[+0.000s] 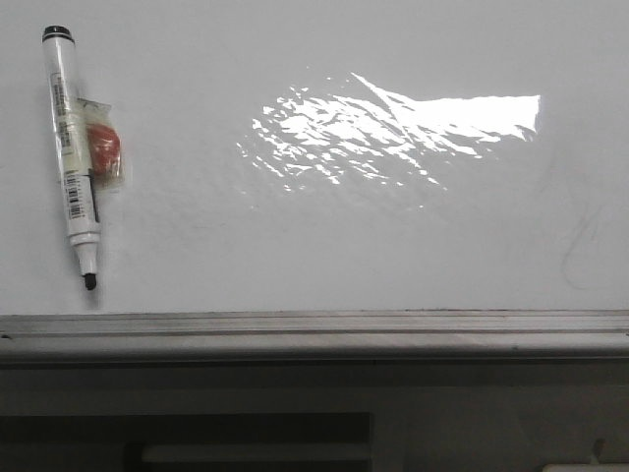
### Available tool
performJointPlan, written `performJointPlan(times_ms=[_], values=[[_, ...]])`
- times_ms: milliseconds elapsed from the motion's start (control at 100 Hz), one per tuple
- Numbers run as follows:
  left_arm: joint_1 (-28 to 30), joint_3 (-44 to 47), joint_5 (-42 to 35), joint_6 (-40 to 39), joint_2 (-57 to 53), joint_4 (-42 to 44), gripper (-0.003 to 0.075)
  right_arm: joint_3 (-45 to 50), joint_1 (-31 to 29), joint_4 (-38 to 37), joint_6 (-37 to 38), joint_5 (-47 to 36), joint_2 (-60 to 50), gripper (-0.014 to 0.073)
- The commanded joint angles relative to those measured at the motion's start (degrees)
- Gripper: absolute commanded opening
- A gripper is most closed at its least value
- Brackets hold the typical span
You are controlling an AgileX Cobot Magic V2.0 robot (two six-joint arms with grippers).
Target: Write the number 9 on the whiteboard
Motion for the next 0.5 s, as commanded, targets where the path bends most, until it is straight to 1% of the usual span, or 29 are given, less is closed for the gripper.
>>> performJointPlan(times_ms=[0,50,150,290,440,490], values=[[-5.2,-1.5,-6.5,-0.4,2.0,-4.1,0.043,-1.6,3.1,0.2,-0.2,-4.7,1.0,-0.0069],[-8.0,-1.5,-6.7,-0.4,3.3,-5.9,0.043,-1.6,5.3,0.2,-0.2,-5.0,1.0,-0.0069],[-12.1,-1.5,-7.6,-0.4,6.2,-6.5,0.043,-1.6,6.9,0.2,-0.2,-6.1,1.0,-0.0069],[-16.2,-1.5,-12.0,-0.5,11.3,-8.7,0.043,-1.6,7.0,0.2,-0.2,-6.0,1.0,-0.0069],[-20.3,-1.5,-14.1,-0.8,18.3,-10.3,0.043,-1.6,7.0,0.2,-0.2,-6.0,1.0,-0.0069],[-21.5,-1.5,-16.7,-0.8,20.5,-10.3,0.043,-1.6,7.0,0.2,-0.2,-6.0,1.0,-0.0069]])
